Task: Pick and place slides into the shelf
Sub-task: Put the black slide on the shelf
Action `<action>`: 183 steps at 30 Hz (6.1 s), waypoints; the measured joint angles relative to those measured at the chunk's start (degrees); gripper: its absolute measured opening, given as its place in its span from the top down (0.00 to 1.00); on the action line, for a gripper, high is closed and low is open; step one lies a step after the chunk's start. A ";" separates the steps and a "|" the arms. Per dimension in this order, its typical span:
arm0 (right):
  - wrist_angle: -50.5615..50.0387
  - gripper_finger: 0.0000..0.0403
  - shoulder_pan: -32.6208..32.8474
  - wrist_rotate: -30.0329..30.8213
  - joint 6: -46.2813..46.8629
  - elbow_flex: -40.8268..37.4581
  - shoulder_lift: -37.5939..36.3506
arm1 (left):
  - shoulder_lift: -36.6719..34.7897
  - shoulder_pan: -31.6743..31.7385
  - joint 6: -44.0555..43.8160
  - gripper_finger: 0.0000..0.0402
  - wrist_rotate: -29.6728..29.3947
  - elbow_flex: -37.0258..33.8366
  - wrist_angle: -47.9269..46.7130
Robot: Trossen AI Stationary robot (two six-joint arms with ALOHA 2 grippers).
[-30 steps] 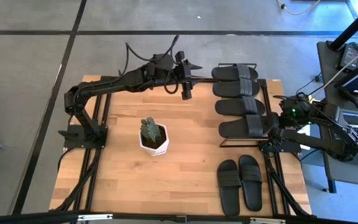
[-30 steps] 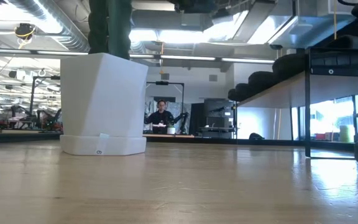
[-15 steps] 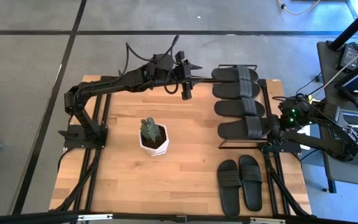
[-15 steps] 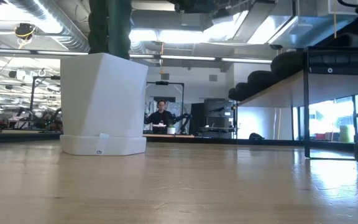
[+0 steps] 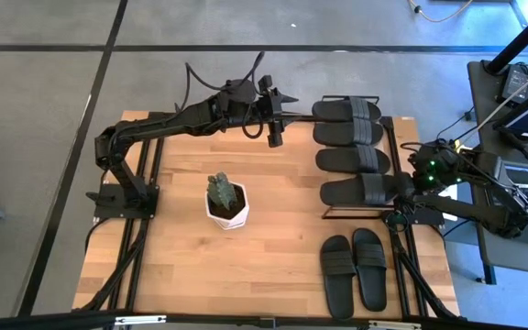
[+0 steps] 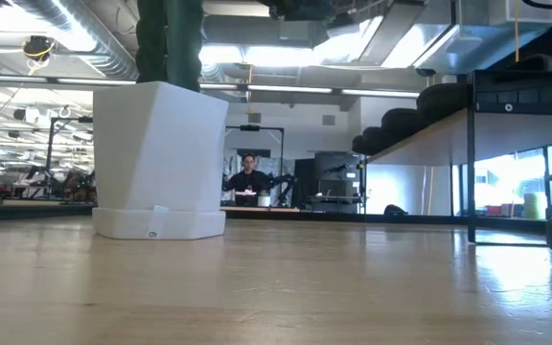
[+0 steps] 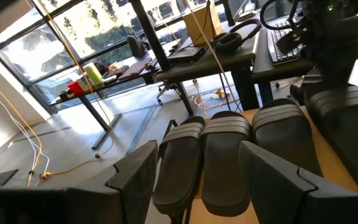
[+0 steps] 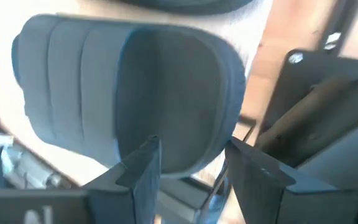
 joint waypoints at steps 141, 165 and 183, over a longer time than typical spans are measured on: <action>0.18 0.56 -9.63 -22.70 8.73 9.18 -19.90 | 0.00 -4.37 0.69 0.46 -0.65 -0.01 -7.26; -0.01 0.56 -9.54 11.94 -73.71 6.95 -6.64 | 0.00 -4.37 1.44 0.46 -0.61 0.00 -7.21; 0.16 0.56 -9.54 17.03 -86.20 1.55 0.61 | 0.00 -6.88 -0.02 0.46 -0.62 0.00 -7.23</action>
